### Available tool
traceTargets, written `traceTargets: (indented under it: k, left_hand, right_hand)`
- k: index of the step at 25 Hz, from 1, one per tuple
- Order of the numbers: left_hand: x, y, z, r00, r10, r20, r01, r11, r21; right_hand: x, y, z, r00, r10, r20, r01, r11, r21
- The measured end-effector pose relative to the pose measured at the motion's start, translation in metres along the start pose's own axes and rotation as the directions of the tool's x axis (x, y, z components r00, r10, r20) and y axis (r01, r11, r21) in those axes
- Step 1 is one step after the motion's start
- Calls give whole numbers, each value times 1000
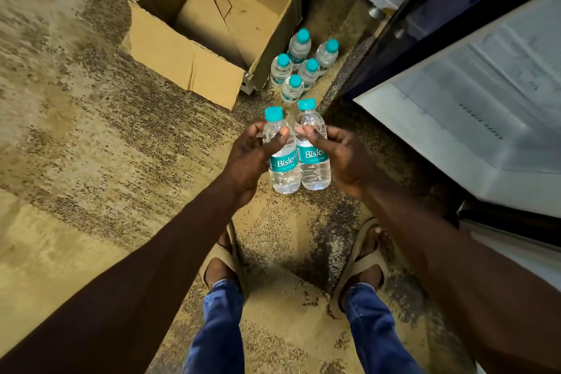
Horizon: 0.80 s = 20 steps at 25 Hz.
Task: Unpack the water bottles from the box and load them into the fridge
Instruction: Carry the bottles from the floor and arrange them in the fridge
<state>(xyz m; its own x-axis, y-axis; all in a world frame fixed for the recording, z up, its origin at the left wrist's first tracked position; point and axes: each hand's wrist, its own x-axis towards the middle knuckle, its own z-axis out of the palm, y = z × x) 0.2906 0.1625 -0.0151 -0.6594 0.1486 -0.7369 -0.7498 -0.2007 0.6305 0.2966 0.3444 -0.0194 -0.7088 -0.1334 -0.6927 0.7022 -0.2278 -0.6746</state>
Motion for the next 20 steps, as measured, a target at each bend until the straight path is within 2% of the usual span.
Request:
traceTargets:
  k: [2, 7, 12, 15, 20]
  left_hand:
    - [-9, -1, 6, 1000, -5, -10, 5, 1000, -3]
    - [-26, 11, 17, 999, -31, -9, 31, 999, 38]
    - [-39, 29, 33, 999, -34, 11, 32, 989, 145]
    - [-52, 43, 46, 996, 8, 90, -26, 979, 204]
    - [-78, 65, 67, 991, -60, 117, 33, 976, 216]
  right_hand:
    - [-9, 0, 3, 1000, 11, -25, -10, 999, 30]
    - [-35, -13, 9, 991, 13, -134, -16, 1000, -20]
    - [-59, -28, 5, 981, 50, -189, -41, 998, 53]
    - [-75, -40, -1, 982, 11, -190, -3, 999, 43]
    - [-102, -71, -11, 979, -46, -200, 53, 998, 27]
